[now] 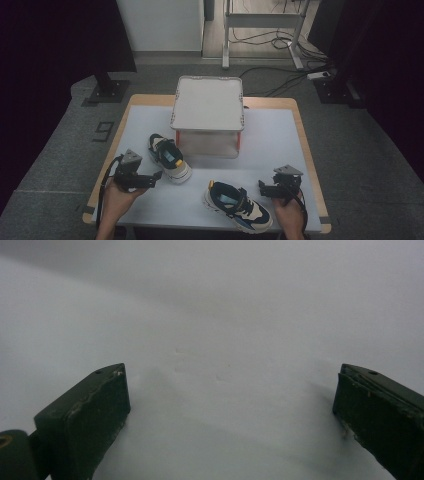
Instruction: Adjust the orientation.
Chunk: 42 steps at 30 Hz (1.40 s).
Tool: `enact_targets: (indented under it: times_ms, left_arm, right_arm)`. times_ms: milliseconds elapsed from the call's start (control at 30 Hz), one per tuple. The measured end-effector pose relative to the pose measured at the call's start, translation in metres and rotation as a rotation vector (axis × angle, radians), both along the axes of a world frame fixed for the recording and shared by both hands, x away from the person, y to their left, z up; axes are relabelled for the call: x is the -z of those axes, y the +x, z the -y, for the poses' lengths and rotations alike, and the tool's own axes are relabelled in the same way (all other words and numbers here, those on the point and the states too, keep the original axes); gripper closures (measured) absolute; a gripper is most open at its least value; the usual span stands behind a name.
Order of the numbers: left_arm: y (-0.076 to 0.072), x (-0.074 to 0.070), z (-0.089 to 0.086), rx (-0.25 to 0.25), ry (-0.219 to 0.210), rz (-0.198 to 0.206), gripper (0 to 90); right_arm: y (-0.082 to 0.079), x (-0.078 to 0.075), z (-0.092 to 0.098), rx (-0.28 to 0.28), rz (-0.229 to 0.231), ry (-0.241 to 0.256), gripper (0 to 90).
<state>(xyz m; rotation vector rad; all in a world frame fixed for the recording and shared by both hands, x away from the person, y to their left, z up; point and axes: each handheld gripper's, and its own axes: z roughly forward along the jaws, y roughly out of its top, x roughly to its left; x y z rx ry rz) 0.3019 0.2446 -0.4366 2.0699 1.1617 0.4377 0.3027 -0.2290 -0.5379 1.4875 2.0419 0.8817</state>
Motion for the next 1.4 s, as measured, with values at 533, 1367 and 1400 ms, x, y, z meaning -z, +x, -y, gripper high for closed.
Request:
enact_targets:
  times_ms: [533, 1367, 1400]
  left_arm:
    - [0.025, -0.015, 0.069, 0.123, 0.052, -0.034, 28.8]
    - [0.021, -0.004, 0.03, 0.056, 0.12, -0.027, 58.9]
    - [0.019, -0.004, 0.027, 0.046, 0.124, -0.024, 56.6]
  right_arm:
    - [0.0, 0.0, 0.0, 0.001, 0.002, 0.001, 1.3]
    - [0.0, 0.0, 0.0, -0.001, 0.001, 0.003, 1.4]
    - [0.0, 0.0, 0.0, -0.001, 0.001, 0.003, 1.4]
